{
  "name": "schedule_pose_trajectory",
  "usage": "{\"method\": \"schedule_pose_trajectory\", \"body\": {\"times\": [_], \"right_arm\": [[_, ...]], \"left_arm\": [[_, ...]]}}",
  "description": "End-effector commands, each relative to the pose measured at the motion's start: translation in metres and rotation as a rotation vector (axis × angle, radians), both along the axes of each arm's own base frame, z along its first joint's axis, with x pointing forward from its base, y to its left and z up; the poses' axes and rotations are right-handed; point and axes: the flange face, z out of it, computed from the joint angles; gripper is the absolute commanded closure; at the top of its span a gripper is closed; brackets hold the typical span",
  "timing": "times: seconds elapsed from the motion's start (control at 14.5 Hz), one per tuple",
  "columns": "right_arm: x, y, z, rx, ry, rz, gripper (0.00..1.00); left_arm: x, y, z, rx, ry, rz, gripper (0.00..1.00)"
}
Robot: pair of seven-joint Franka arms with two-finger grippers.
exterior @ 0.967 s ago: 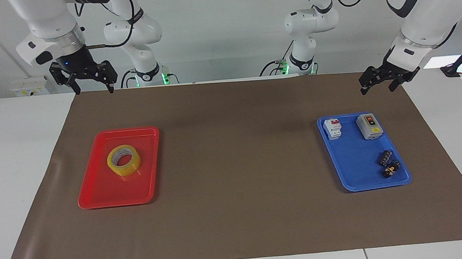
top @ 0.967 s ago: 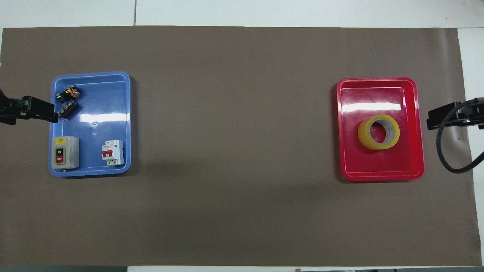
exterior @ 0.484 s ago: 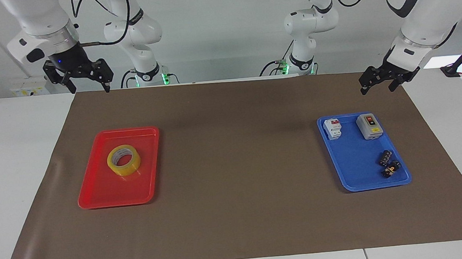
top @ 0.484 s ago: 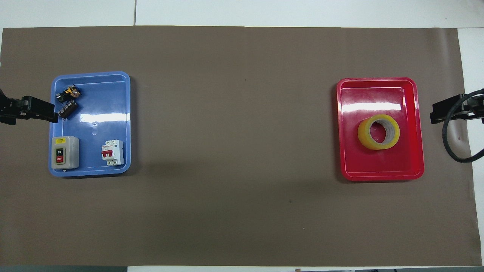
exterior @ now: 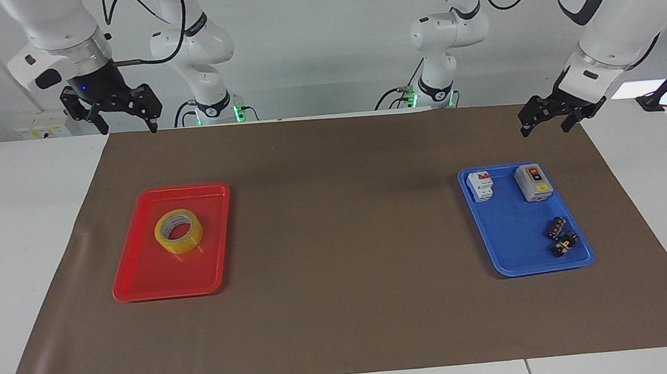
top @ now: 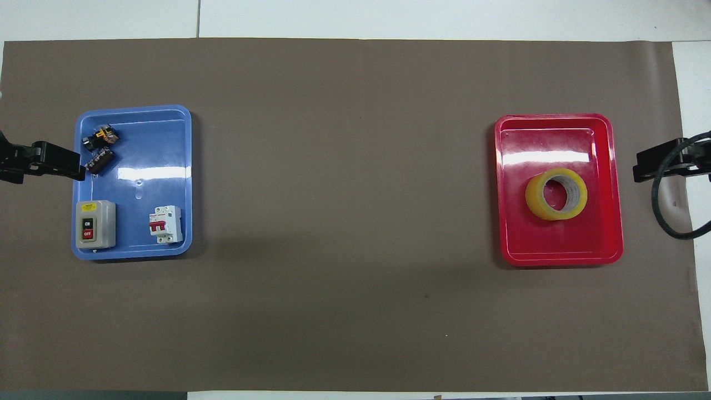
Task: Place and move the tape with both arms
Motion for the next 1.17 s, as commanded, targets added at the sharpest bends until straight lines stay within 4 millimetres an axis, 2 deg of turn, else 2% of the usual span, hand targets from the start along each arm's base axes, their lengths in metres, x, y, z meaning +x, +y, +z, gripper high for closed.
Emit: {"method": "schedule_pose_trajectory", "body": {"times": [0.0, 1.11], "right_arm": [[-0.0049, -0.001, -0.0025, 0.013, 0.012, 0.004, 0.0], [-0.0031, -0.0025, -0.0033, 0.013, 0.001, 0.001, 0.0]], "left_arm": [[-0.0085, 0.0016, 0.0029, -0.024, -0.001, 0.004, 0.0], [-0.0085, 0.0008, 0.0029, -0.023, -0.001, 0.003, 0.0]]}}
